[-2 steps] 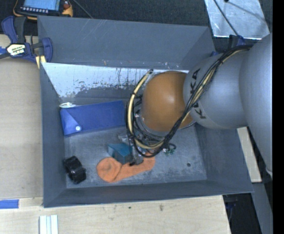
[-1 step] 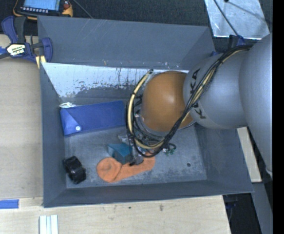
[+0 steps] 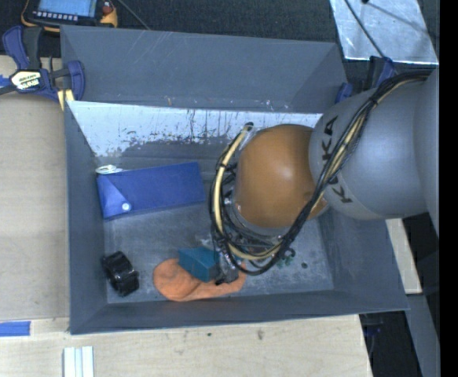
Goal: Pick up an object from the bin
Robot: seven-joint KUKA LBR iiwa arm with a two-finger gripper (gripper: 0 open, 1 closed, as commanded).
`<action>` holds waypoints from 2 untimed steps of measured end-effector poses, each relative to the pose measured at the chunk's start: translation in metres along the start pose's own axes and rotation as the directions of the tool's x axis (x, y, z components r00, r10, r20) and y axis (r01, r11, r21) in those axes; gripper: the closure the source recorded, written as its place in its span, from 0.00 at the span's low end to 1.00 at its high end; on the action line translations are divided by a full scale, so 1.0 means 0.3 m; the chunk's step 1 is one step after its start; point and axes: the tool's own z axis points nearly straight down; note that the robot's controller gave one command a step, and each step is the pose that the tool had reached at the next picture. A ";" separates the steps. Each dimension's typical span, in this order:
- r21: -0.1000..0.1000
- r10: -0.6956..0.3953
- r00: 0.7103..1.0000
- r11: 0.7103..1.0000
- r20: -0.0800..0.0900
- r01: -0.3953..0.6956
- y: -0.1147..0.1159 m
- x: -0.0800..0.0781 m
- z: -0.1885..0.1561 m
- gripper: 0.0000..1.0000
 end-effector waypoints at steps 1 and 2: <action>0.000 -0.011 1.000 1.000 0.007 0.011 -0.095 -0.032 -0.112 1.00; 0.007 -0.019 1.000 1.000 0.018 0.019 -0.170 -0.060 -0.123 1.00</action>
Offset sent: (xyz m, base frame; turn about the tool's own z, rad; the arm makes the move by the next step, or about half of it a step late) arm 0.0098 -0.0430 0.0107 -0.0480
